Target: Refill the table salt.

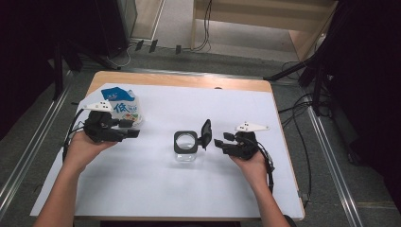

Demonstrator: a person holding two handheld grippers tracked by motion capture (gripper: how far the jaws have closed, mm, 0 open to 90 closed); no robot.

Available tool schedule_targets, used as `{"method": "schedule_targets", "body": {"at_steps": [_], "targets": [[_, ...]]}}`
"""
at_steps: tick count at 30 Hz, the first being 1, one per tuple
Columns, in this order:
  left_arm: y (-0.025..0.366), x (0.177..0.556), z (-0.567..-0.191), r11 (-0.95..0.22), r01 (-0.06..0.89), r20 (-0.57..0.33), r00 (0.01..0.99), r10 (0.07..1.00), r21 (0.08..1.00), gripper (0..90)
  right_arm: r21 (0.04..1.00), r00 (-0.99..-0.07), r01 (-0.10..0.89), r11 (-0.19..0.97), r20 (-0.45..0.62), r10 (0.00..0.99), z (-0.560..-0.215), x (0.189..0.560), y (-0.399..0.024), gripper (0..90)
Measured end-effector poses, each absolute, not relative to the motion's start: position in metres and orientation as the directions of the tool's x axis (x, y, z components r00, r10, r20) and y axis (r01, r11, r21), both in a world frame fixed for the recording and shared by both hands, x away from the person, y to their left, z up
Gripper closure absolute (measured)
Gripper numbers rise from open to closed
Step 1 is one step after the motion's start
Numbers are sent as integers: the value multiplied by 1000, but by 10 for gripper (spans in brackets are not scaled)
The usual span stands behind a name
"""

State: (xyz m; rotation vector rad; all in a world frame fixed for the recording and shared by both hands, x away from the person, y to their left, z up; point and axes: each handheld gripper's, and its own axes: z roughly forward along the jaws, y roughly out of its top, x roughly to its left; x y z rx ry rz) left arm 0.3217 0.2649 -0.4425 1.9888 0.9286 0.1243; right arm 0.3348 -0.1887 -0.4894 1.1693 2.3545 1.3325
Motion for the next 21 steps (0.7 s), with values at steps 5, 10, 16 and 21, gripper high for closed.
{"method": "schedule_targets", "body": {"at_steps": [5,10,16,21], "targets": [[278,321,-443,-289,580,-267,687,676,762,433,787,-670,547,285,207,713,-488,338,-186,478],[292,322,-442,-259,597,-295,670,681,759,431,784,-671,551,286,212,710,-489,340,-185,480],[311,326,-440,-242,608,-260,619,741,757,432,780,-666,557,287,212,716,-489,340,-186,480],[323,336,-439,-195,617,-274,581,766,763,430,780,-661,558,283,212,720,-490,335,-191,480]]}}
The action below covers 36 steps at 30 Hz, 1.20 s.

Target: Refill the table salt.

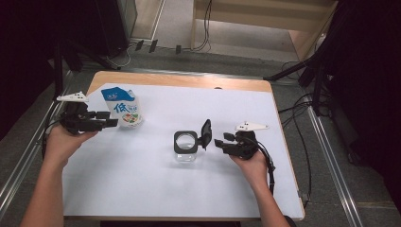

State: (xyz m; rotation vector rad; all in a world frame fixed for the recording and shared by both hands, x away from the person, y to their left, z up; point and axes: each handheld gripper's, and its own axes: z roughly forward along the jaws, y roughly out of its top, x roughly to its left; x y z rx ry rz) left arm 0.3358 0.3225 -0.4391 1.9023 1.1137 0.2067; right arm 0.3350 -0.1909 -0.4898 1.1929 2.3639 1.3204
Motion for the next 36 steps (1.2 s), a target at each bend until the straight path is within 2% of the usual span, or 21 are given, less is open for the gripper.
{"method": "schedule_targets", "body": {"at_steps": [5,14,18,26,31,36], "targets": [[329,349,-445,-159,628,-293,554,779,762,427,782,-651,559,274,210,729,-491,330,-197,480],[322,372,-439,-213,594,-241,591,770,776,495,773,-630,574,271,206,749,-496,317,-205,483],[320,377,-436,-198,580,-245,595,766,790,541,769,-621,582,263,212,755,-497,312,-209,483],[316,382,-434,-205,578,-274,631,726,790,802,770,-630,577,274,206,749,-499,303,-209,480],[311,380,-435,-231,558,-244,648,721,797,897,779,-637,563,277,195,746,-499,302,-205,481],[311,379,-433,-207,579,-293,650,702,788,900,790,-653,553,265,213,727,-498,301,-201,488]]}}
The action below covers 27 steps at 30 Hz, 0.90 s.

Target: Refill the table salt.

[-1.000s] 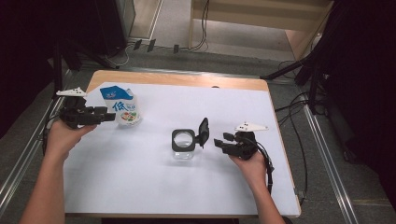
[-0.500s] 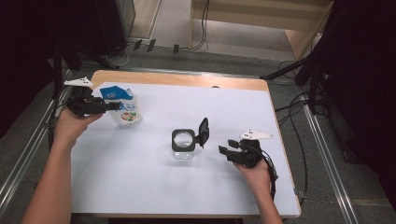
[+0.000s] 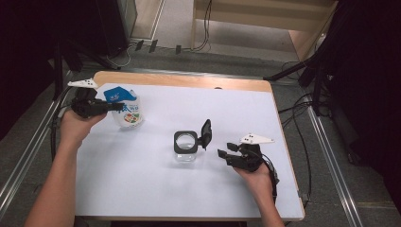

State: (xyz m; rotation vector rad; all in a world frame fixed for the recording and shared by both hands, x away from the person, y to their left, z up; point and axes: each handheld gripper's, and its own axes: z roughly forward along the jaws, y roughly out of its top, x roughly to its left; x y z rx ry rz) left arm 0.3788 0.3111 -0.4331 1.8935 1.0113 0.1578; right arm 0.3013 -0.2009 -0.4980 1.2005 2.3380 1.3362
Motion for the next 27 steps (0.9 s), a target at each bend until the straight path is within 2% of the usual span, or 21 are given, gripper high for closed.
{"method": "schedule_targets", "body": {"at_steps": [2,12,21,27], "targets": [[310,379,-432,-179,592,-330,646,688,786,900,797,-654,551,248,227,722,-496,301,-200,505],[304,369,-417,-175,596,-339,647,683,783,900,786,-652,570,240,255,714,-487,300,-196,517],[295,354,-402,-188,578,-331,671,663,794,900,812,-705,509,287,203,679,-470,279,-182,576],[286,344,-393,-200,566,-328,691,644,800,900,827,-767,463,319,193,612,-460,257,-165,588]]}}
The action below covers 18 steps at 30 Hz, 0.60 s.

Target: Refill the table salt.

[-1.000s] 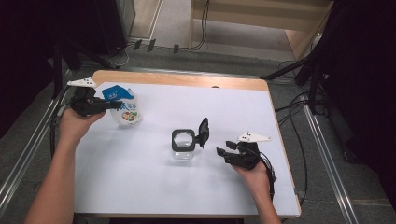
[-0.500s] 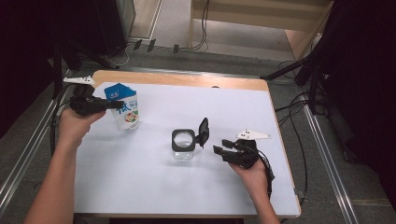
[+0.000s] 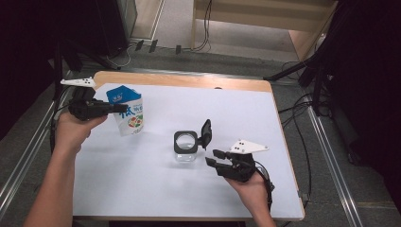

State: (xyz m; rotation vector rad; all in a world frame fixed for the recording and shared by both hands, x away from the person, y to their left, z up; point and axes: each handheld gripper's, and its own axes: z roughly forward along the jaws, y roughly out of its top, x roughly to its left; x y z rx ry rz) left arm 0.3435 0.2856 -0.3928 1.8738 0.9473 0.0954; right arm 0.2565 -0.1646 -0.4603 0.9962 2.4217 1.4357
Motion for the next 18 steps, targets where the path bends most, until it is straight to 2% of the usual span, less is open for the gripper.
{"method": "schedule_targets", "body": {"at_steps": [10,18], "targets": [[274,329,-388,-227,555,-317,713,625,800,900,824,-851,407,395,185,491,-459,243,-116,595],[275,320,-387,-220,571,-343,713,612,791,900,820,-875,387,422,181,449,-465,244,-82,584]]}}
